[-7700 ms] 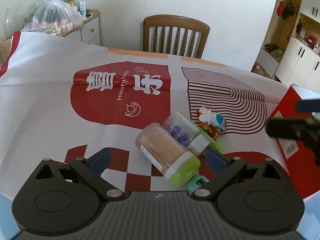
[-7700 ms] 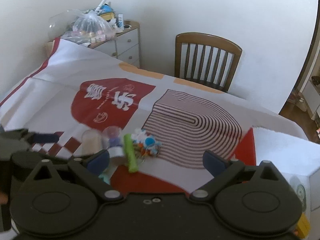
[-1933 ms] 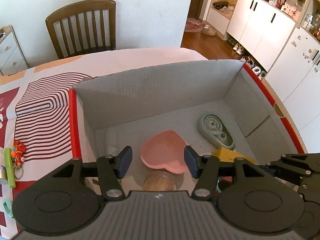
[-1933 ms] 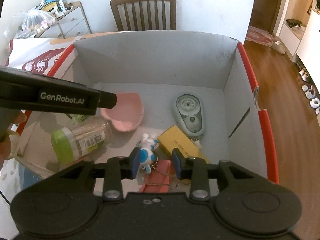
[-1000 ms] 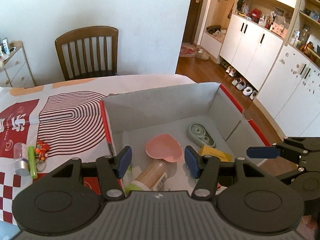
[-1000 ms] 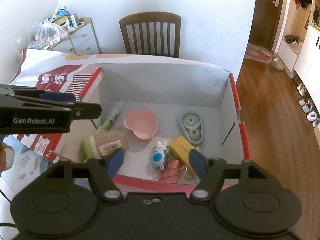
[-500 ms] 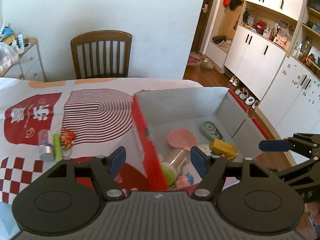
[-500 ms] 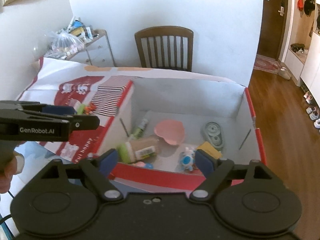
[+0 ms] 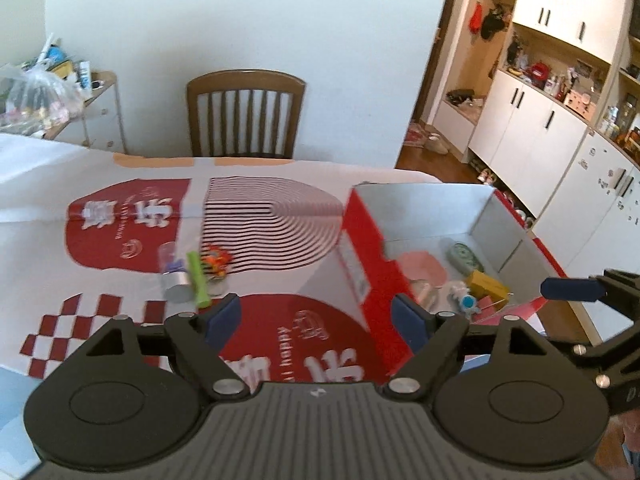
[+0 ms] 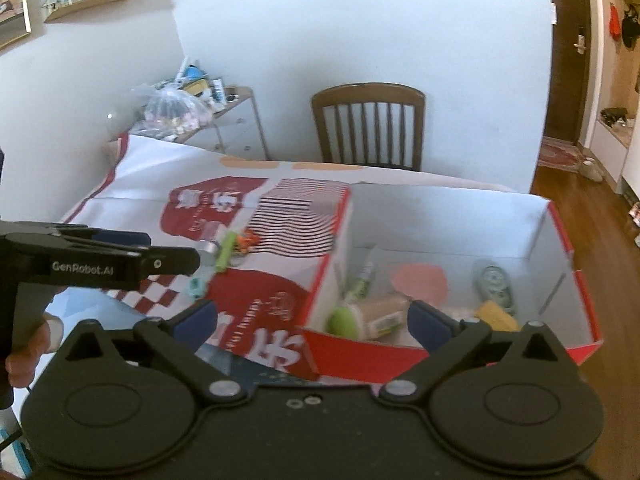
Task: Organize rigid objects
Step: 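Withdraw both tools from the box back toward the pile, then grasp the teal pencil sharpener with the right tool while the left tool grasps the clear purple-ball cylinder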
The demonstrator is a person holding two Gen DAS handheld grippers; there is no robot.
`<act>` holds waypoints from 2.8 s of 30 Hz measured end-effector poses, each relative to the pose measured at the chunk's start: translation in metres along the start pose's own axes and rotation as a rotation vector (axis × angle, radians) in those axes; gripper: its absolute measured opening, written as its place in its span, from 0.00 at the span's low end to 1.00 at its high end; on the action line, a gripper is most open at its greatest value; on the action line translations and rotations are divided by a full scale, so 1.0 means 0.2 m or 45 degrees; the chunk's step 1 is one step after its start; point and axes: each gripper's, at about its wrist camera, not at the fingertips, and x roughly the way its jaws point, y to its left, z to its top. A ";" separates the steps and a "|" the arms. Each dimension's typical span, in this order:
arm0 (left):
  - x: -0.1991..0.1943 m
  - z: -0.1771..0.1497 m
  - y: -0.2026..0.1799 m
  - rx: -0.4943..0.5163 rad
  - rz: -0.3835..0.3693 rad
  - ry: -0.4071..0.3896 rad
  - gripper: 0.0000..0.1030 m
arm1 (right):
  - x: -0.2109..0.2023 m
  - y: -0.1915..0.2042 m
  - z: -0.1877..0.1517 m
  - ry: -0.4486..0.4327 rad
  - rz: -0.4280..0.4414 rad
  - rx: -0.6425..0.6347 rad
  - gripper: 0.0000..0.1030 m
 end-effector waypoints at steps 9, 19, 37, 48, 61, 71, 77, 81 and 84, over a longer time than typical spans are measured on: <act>-0.06 -0.03 0.27 -0.058 0.022 -0.020 0.82 | 0.10 0.27 -0.02 0.008 0.044 -0.062 0.99; 0.01 0.00 0.47 -0.021 0.084 -0.074 0.99 | 0.30 0.48 -0.01 0.034 0.057 -0.069 0.99; 0.51 0.09 0.71 -0.064 0.230 0.025 0.99 | 0.84 0.69 -0.01 0.126 0.001 -0.188 0.97; 0.77 0.09 0.78 -0.131 0.276 0.126 0.99 | 1.04 0.76 -0.05 0.196 -0.007 -0.296 0.82; 0.89 0.08 0.80 -0.160 0.267 0.167 0.86 | 1.17 0.79 -0.05 0.238 0.014 -0.345 0.60; 0.93 0.07 0.84 -0.202 0.233 0.188 0.52 | 1.23 0.81 -0.06 0.267 0.031 -0.368 0.47; 0.92 0.05 0.88 -0.220 0.211 0.178 0.46 | 1.23 0.83 -0.06 0.263 0.032 -0.369 0.33; 0.90 0.05 0.88 -0.220 0.226 0.184 0.45 | 1.21 0.82 -0.06 0.264 0.017 -0.353 0.28; 0.88 0.04 0.88 -0.201 0.226 0.198 0.45 | 1.20 0.79 -0.04 0.263 0.007 -0.315 0.28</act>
